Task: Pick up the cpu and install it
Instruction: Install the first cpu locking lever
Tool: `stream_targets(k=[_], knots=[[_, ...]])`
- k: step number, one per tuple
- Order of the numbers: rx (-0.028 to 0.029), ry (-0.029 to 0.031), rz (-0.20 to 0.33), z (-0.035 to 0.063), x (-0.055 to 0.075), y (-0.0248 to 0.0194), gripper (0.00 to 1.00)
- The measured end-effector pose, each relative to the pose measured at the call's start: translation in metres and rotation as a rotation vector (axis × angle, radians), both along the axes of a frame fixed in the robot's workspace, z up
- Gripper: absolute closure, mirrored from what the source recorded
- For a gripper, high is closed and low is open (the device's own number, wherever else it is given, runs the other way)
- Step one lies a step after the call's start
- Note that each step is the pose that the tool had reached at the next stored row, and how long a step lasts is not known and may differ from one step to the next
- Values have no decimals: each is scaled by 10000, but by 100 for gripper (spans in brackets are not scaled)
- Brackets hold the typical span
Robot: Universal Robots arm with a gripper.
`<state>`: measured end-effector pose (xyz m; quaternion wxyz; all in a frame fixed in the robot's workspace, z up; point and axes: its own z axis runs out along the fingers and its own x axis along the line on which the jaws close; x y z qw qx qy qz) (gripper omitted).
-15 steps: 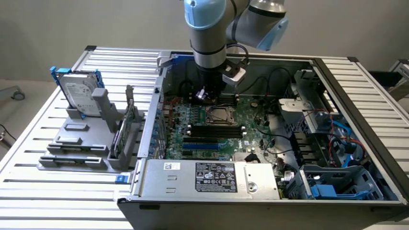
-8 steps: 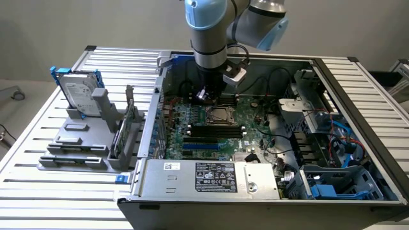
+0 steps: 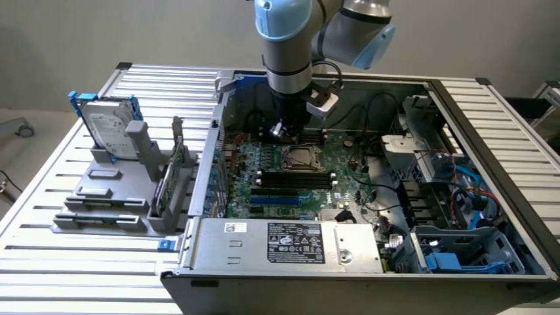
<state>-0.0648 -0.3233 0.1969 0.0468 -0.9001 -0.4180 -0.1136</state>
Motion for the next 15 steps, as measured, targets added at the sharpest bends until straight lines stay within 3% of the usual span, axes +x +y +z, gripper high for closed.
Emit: stream_targets(k=[15], knots=[[-14, 2, 0, -1, 22, -4, 89]])
